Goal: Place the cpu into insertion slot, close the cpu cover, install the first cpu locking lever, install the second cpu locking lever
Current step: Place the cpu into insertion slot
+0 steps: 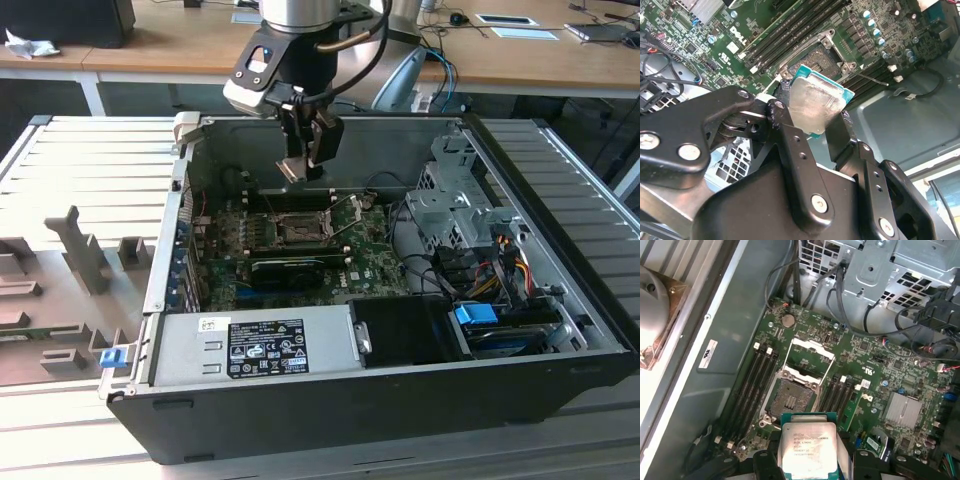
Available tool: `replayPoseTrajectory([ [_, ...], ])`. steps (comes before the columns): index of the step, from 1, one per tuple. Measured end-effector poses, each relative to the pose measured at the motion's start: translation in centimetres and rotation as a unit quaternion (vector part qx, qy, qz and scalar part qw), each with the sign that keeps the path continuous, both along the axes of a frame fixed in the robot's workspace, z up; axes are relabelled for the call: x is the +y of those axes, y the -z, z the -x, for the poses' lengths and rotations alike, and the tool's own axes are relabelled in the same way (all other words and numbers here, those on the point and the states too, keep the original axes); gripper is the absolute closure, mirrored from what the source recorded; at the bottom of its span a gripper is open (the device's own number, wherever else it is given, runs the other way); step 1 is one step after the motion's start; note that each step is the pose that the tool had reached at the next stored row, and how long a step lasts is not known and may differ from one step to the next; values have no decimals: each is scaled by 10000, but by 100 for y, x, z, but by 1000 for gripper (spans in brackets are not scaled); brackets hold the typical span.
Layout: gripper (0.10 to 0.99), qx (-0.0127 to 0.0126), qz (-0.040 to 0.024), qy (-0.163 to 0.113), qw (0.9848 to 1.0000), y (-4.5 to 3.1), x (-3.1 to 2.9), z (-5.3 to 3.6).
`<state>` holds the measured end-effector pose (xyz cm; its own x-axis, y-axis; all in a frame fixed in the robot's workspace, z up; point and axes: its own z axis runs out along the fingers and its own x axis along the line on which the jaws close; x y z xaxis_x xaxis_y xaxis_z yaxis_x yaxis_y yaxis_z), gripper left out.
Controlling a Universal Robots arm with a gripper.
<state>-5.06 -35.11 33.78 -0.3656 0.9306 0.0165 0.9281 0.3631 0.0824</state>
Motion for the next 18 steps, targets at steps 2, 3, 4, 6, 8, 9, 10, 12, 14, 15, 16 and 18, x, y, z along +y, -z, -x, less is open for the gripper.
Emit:
replayPoseTrajectory([
  [2, 561, 0, 0, 32, 10000, 1, 0, 0],
  [3, 561, 0, 0, 58, 10000, 1, 0, 0],
  [4, 561, 0, 0, 78, 10000, 2, 0, 0],
  [6, 561, 0, 0, 112, 9999, 3, 0, 0],
  [8, 561, 0, 0, 198, 9998, 5, 0, 0],
  [9, 561, 0, 0, 233, 9997, 6, 0, 0],
  [10, 561, 0, 0, 281, 9996, 7, 0, 0],
  [12, 561, 0, 0, 402, 9992, 10, 0, 0],
  [14, 561, 0, 0, 511, 9987, 12, 0, 0],
  [15, 561, 0, 0, 553, 9985, 13, 0, 0],
  [16, 561, 0, 0, 616, 9981, 14, 0, 0],
  [18, 561, 0, 0, 698, 9976, 15, 0, 0],
])
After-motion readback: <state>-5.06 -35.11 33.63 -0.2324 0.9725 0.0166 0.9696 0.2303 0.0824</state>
